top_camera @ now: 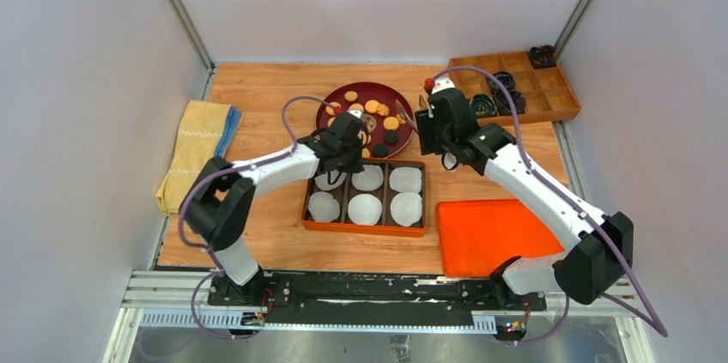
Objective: Pack the cookies
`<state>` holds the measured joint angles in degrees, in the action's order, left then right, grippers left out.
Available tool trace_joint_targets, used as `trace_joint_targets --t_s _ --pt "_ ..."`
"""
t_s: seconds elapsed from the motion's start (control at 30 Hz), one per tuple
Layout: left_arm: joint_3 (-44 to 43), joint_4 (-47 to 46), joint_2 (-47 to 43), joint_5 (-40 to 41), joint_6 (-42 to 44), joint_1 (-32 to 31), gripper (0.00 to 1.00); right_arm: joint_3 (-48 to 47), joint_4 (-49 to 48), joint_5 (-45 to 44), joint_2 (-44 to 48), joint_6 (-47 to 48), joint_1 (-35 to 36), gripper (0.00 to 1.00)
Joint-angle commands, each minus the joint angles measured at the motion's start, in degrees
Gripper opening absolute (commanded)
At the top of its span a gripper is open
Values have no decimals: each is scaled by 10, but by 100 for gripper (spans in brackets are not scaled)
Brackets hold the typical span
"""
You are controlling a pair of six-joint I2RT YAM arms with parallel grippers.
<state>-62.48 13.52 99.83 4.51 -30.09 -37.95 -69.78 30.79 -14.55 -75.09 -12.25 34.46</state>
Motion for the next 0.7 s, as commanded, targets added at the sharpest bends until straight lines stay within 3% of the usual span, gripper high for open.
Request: trace_joint_targets --t_s 0.0,0.33,0.67 --pt "31 23 -124 11 -11 3 13 -13 -37 27 -25 20 8 54" --pt "39 131 -295 112 1 3 31 -95 -49 62 -165 38 8 56" --pt "49 155 -344 132 11 3 34 -158 -51 16 -290 54 5 56"
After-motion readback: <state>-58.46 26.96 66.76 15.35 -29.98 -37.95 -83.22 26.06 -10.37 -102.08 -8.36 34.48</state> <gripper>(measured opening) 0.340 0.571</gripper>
